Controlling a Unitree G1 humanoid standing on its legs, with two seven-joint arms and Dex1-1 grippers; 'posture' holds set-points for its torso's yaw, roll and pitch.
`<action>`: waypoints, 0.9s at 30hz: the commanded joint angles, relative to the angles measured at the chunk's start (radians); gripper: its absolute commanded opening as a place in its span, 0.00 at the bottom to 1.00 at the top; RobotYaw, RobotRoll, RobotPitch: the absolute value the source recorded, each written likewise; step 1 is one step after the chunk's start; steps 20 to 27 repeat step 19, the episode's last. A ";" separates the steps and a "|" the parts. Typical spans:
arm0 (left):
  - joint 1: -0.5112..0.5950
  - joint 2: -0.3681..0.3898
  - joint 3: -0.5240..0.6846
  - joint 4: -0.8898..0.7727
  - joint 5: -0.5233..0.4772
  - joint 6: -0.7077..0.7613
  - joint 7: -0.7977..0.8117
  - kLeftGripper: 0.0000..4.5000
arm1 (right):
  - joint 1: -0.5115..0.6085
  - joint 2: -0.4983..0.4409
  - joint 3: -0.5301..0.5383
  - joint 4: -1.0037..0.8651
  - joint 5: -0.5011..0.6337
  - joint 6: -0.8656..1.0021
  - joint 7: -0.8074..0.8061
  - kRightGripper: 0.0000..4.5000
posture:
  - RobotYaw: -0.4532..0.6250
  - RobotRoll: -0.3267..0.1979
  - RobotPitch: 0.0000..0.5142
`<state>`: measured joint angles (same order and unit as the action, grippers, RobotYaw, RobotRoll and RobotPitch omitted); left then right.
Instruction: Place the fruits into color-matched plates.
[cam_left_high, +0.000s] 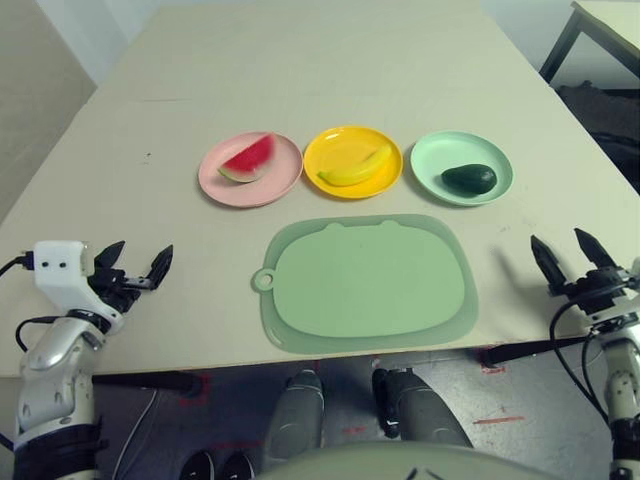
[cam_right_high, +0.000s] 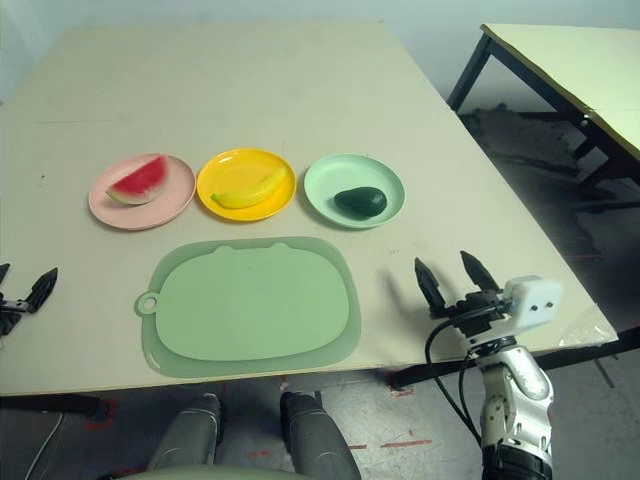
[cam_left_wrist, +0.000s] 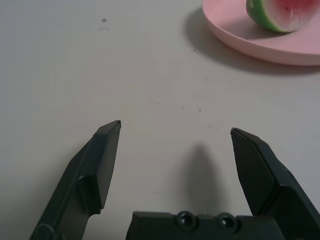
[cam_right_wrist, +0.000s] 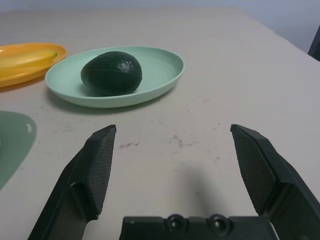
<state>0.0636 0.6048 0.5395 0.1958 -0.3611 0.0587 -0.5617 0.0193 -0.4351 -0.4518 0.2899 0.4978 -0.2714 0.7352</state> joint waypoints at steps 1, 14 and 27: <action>0.001 0.006 0.009 0.022 -0.004 -0.010 -0.001 1.00 | 0.009 0.001 -0.010 0.031 0.004 -0.018 0.014 1.00 | 0.51 0.62 0.32; -0.053 0.015 -0.039 0.017 0.027 -0.006 0.007 1.00 | -0.043 -0.033 -0.073 0.178 0.022 -0.073 0.010 1.00 | 0.52 0.62 0.34; -0.075 0.013 -0.056 0.009 0.030 0.003 0.014 1.00 | -0.033 -0.026 -0.062 0.154 0.015 -0.069 0.019 1.00 | 0.52 0.62 0.35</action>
